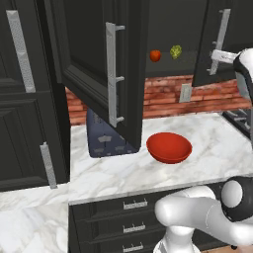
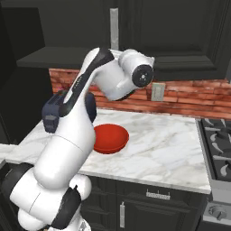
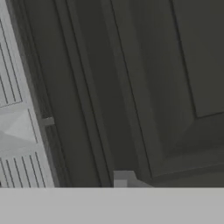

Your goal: Open the cabinet. Pick the apple and tangerine from the cabinet and place them into the bowl. Then close the cabinet.

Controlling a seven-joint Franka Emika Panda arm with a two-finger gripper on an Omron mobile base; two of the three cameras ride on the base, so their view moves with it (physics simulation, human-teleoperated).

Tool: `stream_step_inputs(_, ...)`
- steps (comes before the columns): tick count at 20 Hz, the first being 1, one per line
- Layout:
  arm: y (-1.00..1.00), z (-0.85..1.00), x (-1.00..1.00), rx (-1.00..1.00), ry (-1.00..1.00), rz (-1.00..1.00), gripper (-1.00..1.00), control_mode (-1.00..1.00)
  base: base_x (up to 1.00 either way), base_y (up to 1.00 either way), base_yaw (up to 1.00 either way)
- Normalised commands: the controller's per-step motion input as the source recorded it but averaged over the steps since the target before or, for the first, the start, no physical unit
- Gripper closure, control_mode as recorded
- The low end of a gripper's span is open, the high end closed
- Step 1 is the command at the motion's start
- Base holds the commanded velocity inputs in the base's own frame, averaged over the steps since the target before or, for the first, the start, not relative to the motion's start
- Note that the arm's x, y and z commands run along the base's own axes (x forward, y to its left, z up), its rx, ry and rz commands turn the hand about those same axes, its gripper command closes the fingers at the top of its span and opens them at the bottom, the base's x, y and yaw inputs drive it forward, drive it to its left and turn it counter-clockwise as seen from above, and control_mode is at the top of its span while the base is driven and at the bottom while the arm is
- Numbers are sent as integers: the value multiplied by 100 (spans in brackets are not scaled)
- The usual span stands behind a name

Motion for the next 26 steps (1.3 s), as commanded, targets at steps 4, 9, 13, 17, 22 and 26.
stream_step_inputs(4, -100, 10, -54, 20, -19, 0, 100, -100, 0, 0, 0)
stream_step_inputs(9, -99, -30, -40, 12, -35, 6, 100, -100, 0, 0, 0)
stream_step_inputs(13, -17, -100, -83, 7, -36, 7, -100, -100, 0, 0, 0)
stream_step_inputs(17, 86, -100, -100, 8, -30, 1, -100, -100, 0, 0, 0)
stream_step_inputs(22, 94, -100, -100, 6, -23, 2, -100, -100, 0, 0, 0)
stream_step_inputs(26, 67, -100, -83, 3, -11, 0, -100, -100, 0, 0, 0)
